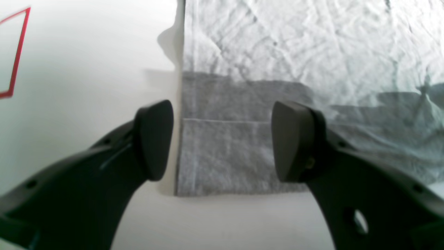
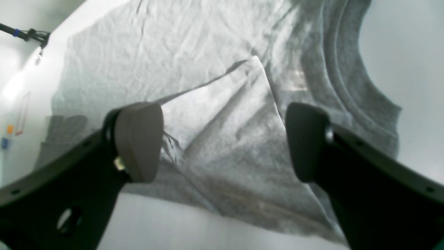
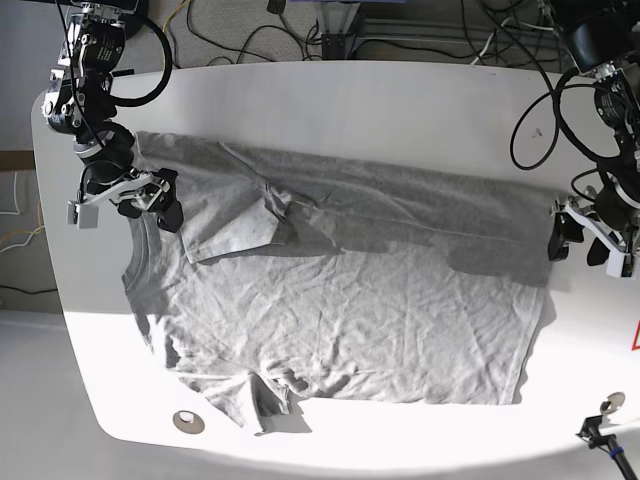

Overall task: Fold the T-shirt properly
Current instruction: 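Open both grippers and lift them back toward the collar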

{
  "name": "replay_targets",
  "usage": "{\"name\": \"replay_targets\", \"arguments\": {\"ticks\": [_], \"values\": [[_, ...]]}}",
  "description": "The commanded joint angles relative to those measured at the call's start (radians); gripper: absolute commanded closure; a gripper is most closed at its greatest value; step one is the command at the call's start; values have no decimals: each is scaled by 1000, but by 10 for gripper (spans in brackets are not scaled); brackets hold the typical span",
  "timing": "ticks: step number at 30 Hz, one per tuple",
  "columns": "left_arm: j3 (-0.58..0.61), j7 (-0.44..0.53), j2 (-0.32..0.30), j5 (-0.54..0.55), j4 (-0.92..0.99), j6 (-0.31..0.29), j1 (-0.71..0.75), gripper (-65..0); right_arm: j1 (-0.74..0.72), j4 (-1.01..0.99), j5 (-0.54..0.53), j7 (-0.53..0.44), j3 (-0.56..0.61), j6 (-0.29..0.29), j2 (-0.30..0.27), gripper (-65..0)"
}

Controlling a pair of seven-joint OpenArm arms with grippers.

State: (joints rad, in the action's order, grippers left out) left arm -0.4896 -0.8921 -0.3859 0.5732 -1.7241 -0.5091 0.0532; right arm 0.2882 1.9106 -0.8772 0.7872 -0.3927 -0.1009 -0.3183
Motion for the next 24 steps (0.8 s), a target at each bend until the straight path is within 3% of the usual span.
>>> {"name": "replay_targets", "arguments": {"ticks": [1, 4, 7, 11, 13, 18, 24], "values": [[21, 37, -31, -35, -41, 2, 14, -422, 21, 39, 19, -19, -7, -4, -14, -527], [56, 107, -32, -140, -81, -9, 66, -422, 69, 51, 97, -24, -7, -6, -14, -527], [67, 201, -32, -246, -80, -95, 109, -422, 107, 51, 183, -44, -7, -6, -12, -527], [67, 296, -26, -365, -72, -141, 145, -422, 151, 46, 278, -101, -5, -7, -14, -527], [67, 325, -26, -373, -52, -145, 152, -422, 158, 45, 316, -105, -2, -9, -12, -527], [64, 344, -26, -373, -9, -145, 152, -422, 159, -13, 382, -110, -7, -99, 31, -527], [64, 344, -25, -371, -6, -145, 161, -422, 142, -84, 505, -165, -7, -159, 90, -527]]}}
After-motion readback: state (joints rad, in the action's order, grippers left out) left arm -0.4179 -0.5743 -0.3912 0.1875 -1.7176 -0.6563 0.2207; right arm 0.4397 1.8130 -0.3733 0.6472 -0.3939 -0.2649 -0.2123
